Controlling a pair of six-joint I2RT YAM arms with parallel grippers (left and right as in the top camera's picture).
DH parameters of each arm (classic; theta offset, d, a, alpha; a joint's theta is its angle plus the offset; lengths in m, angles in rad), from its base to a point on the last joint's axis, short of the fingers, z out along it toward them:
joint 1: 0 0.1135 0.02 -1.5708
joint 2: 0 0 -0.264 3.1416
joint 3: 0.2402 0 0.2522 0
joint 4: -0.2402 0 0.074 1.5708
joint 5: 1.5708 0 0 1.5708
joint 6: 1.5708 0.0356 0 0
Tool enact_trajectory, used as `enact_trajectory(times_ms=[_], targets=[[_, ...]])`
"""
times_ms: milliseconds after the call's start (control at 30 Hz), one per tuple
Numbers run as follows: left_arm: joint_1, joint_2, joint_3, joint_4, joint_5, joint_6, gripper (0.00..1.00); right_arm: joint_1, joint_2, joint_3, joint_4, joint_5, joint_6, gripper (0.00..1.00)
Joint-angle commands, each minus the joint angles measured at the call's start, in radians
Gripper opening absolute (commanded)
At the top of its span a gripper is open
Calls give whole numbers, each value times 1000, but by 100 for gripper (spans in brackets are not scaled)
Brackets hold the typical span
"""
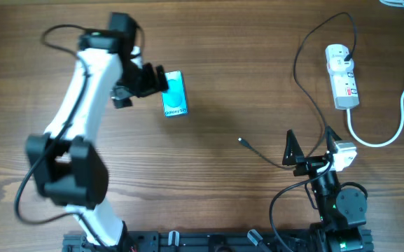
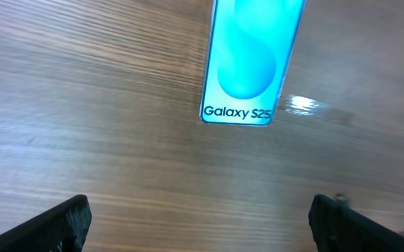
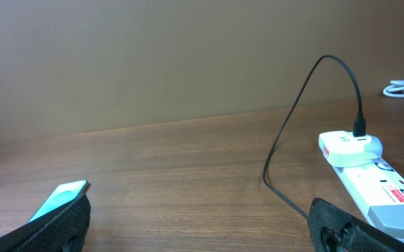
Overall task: Plug charger to phone and switch on socket
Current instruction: 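Reach the left gripper to the Galaxy S25 phone and grasp it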
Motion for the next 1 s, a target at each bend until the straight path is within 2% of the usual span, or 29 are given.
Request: enact_trajectory(times_ms=[0, 267, 533, 967], targets=[[-71, 102, 6, 39, -59, -8, 100, 4, -3, -1, 4, -16, -10, 100], [-134, 180, -2, 231, -121, 3, 100, 4, -3, -1, 4, -16, -10, 100], [-134, 227, -2, 336, -144, 40, 100, 4, -3, 0, 4, -16, -10, 100], [-134, 312, -28, 410, -152, -51, 100, 4, -3, 0, 4, -16, -10, 100]])
